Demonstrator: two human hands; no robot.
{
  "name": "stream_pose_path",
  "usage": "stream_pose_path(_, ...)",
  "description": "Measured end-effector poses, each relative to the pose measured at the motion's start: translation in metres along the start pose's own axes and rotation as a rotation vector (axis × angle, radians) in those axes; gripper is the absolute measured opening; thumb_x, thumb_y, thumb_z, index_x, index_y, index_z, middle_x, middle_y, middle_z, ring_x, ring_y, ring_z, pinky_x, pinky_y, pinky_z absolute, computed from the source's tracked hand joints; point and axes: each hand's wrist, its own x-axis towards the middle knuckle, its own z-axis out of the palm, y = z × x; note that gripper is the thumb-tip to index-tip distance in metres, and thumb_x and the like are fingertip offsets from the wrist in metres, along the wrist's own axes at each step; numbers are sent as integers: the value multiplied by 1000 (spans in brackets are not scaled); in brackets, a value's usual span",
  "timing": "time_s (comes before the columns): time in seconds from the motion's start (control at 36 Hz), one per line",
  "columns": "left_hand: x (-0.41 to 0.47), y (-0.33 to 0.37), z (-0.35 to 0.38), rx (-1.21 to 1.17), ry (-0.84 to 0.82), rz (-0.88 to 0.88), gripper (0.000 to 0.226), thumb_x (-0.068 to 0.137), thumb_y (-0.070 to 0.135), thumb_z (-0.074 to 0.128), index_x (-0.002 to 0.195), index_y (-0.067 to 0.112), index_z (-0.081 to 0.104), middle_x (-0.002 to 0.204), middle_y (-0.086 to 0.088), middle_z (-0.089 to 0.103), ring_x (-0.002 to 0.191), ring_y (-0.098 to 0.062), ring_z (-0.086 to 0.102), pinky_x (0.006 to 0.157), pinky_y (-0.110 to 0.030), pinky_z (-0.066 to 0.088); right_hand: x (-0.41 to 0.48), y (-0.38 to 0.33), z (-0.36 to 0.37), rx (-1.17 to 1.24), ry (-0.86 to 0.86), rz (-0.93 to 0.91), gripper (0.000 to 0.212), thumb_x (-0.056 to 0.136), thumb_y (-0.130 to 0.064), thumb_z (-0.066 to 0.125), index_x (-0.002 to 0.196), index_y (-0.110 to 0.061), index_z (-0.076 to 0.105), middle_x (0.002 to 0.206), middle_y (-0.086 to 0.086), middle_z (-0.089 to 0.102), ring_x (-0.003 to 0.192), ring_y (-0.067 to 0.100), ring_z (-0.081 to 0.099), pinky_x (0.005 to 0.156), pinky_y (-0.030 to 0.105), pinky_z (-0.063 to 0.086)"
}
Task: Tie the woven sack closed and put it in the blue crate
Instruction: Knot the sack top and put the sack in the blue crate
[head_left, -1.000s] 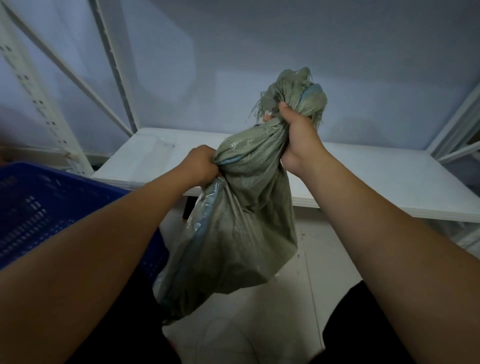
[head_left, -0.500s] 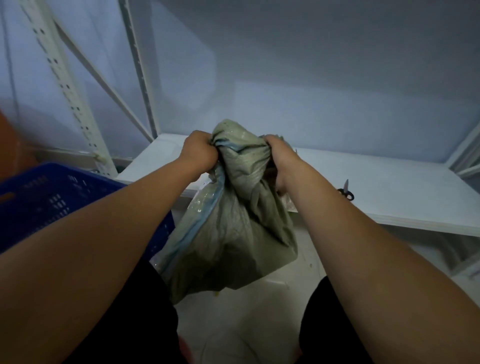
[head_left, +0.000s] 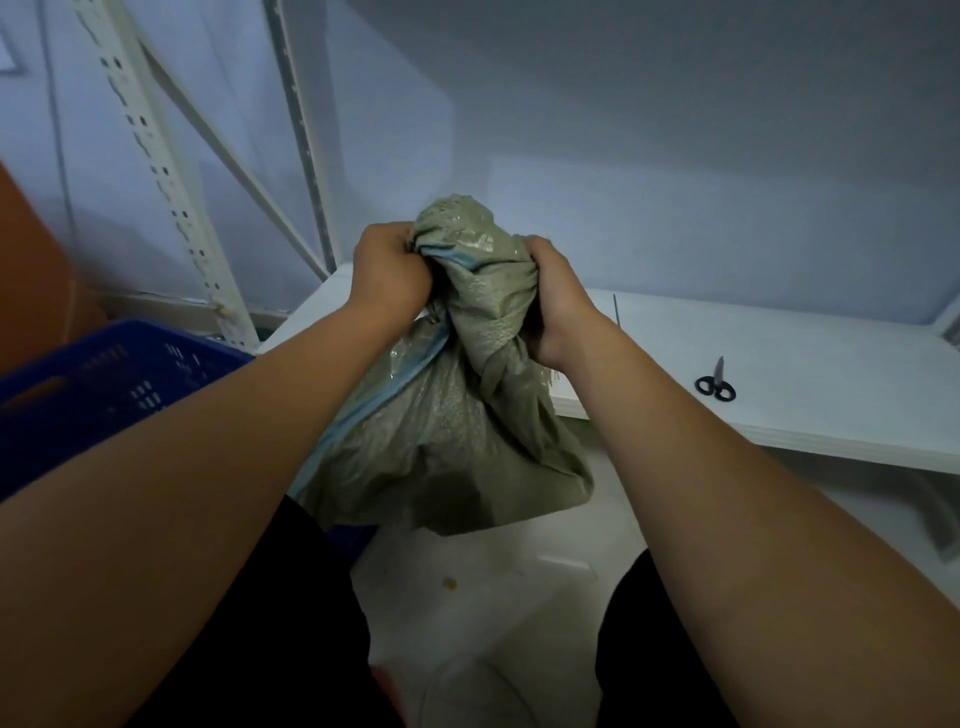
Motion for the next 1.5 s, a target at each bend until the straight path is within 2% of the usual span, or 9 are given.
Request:
stream_pose_path(0.19, -10, 20, -26, -59, 112, 93, 20, 80, -9, 48, 78, -14, 67, 74, -9, 63, 72, -15, 56, 59, -35, 51, -4, -7, 31, 131, -21, -120, 22, 89, -36, 57, 89, -16, 67, 94, 12, 71, 92, 28, 68, 89, 42, 55)
stream_pose_path(0.31, -18, 28, -40, -125, 186, 150, 26, 79, -8, 47, 74, -2, 72, 74, -17, 70, 70, -20, 63, 56, -42, 57, -3, -12, 50, 166, 24, -147, 14, 79, -31, 62, 73, -20, 57, 82, 9, 64, 83, 25, 64, 77, 38, 54)
stream_pose_path(0.47, -14, 29, -72, -229, 289, 115, 29, 72, 0, 48, 61, 20, 66, 70, -3, 61, 74, -13, 55, 61, -33, 46, -12, -20, 83, 247, 16, -215, 21, 71, -19, 61, 63, -23, 42, 67, 3, 50, 70, 21, 54, 67, 35, 47)
stream_pose_path(0.58, -18, 32, -95, -209, 328, 107, 19, 74, 1, 49, 65, 9, 64, 71, -2, 59, 74, -12, 53, 61, -33, 46, -20, -18, 103, 259, -16, -225, 26, 71, -18, 59, 63, -25, 37, 64, 1, 45, 61, 18, 49, 64, 31, 43)
stream_pose_path(1.08, -45, 31, -184, -46, 486, 96, 33, 72, 1, 44, 57, 25, 60, 64, -2, 59, 66, -13, 52, 53, -32, 44, -31, 7, 177, 244, -116, -200, 28, 70, -19, 62, 62, -27, 36, 62, -1, 40, 58, 18, 45, 58, 30, 39)
stream_pose_path(1.28, -57, 32, -210, -94, 458, 137, 21, 72, -9, 42, 68, -2, 61, 66, -10, 57, 64, -14, 50, 52, -31, 41, -29, 17, 203, 263, -155, -172, 27, 69, -20, 63, 63, -25, 37, 63, 0, 43, 61, 19, 48, 62, 33, 42)
stream_pose_path(1.36, -63, 35, -219, -116, 459, 168, 34, 76, -16, 42, 69, 8, 65, 63, 1, 62, 59, -8, 53, 51, -23, 43, -30, 20, 216, 266, -174, -171, 27, 68, -20, 63, 63, -25, 37, 64, 1, 43, 63, 19, 48, 64, 35, 43)
stream_pose_path(1.44, -69, 37, -230, -127, 462, 201, 32, 76, -18, 41, 75, 0, 67, 56, 17, 60, 55, 4, 53, 51, -17, 43, -30, 24, 228, 284, -212, -166, 27, 68, -21, 64, 63, -25, 38, 65, 1, 43, 64, 20, 48, 66, 36, 43)
stream_pose_path(1.5, -72, 42, -237, -136, 493, 218, 34, 76, -18, 42, 79, 3, 68, 58, 14, 61, 56, 5, 54, 52, -16, 44, -30, 26, 235, 291, -240, -167, 29, 70, -21, 64, 62, -26, 36, 65, 1, 42, 64, 19, 48, 66, 35, 42)
